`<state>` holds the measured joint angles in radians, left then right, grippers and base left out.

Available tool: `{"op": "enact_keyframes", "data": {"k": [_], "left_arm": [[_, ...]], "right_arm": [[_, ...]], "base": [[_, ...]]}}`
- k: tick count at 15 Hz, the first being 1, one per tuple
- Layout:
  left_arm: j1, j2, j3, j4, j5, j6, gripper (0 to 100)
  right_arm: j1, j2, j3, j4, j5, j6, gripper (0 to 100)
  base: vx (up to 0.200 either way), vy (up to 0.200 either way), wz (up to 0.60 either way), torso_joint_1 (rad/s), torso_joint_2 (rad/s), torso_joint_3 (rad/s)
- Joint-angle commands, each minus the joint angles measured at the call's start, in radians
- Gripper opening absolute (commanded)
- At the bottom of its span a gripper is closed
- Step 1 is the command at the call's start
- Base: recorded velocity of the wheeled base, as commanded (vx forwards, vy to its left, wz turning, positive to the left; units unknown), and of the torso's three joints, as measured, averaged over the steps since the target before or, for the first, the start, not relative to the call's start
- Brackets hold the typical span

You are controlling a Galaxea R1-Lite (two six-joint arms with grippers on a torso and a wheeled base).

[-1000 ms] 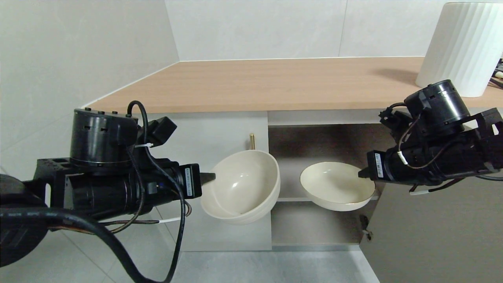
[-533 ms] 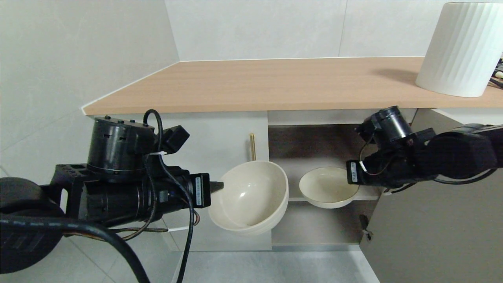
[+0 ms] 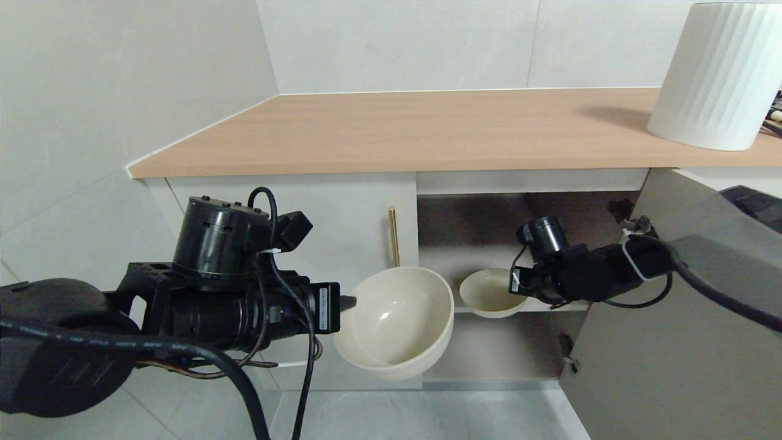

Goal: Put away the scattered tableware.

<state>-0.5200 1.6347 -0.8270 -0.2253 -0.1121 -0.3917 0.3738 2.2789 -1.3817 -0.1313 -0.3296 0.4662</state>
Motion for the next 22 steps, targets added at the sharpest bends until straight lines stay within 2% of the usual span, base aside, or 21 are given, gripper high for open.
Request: {"op": "enact_keyframes", "data": {"k": [1, 8, 19, 20, 22], "left_arm": [[-0.003, 0.008, 0.0, 0.0, 0.0, -0.001, 0], [-0.003, 0.014, 0.0, 0.0, 0.015, 0.001, 0], [-0.005, 0.02, 0.0, 0.0, 0.015, 0.001, 0], [-0.005, 0.02, 0.0, 0.0, 0.015, 0.001, 0], [-0.005, 0.02, 0.0, 0.0, 0.017, 0.001, 0]], "right_arm": [[-0.035, 0.14, -0.096, -0.005, -0.017, 0.025, 0], [-0.049, 0.295, -0.293, -0.005, -0.083, 0.048, 0], [-0.061, 0.323, -0.378, -0.005, -0.095, 0.065, 0], [-0.061, 0.324, -0.385, -0.005, -0.098, 0.066, 100], [-0.061, 0.324, -0.389, -0.005, -0.101, 0.078, 100]], "base": [[0.0, 0.0, 0.0, 0.0, 0.0, 0.0], [0.0, 0.0, 0.0, 0.0, 0.0, 0.0], [0.0, 0.0, 0.0, 0.0, 0.0, 0.0], [0.0, 0.0, 0.0, 0.0, 0.0, 0.0], [0.0, 0.0, 0.0, 0.0, 0.0, 0.0]]}}
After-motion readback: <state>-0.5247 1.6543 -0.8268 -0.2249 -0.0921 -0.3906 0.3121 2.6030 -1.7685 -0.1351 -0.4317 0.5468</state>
